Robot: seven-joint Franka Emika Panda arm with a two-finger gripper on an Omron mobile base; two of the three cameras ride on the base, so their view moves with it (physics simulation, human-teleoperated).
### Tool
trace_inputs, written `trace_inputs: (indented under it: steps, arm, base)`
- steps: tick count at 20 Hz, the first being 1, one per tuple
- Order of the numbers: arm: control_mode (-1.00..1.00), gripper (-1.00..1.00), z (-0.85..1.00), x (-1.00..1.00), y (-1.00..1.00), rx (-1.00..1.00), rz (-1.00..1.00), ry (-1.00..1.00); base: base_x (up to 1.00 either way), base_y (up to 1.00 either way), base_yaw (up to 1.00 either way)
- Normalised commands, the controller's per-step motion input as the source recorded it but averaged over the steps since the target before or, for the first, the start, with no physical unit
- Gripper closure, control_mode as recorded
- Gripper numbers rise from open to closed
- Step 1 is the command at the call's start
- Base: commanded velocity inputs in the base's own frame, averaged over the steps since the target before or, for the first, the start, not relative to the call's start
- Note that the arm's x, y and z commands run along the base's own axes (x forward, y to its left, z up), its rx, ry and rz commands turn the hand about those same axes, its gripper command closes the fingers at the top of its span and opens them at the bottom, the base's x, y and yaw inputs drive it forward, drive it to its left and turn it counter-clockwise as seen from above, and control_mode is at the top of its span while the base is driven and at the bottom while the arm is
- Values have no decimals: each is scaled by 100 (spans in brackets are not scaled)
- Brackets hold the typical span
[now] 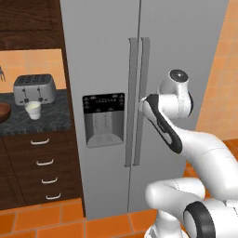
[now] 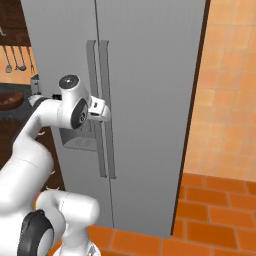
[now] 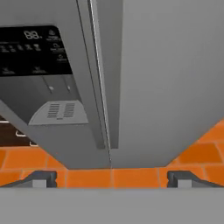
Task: Grab a lemon wedge from the fridge and one ice cube from the ice bowl, and put them in the glass of lemonade.
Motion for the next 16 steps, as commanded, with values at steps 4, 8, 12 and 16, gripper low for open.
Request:
trace_inputs:
  steps: [4,8,12,16]
  arm:
    - [-100,-100,4,94,-8,0,0,-23]
    - [-100,-100,15,53,-13,0,0,-23]
    - [-100,-100,20,53,-1,0,0,-14]
    - [-100,-100,7,58,0,0,0,-9]
  base:
    - [0,0,0]
    - [0,0,0]
    - [0,0,0]
    - [0,0,0]
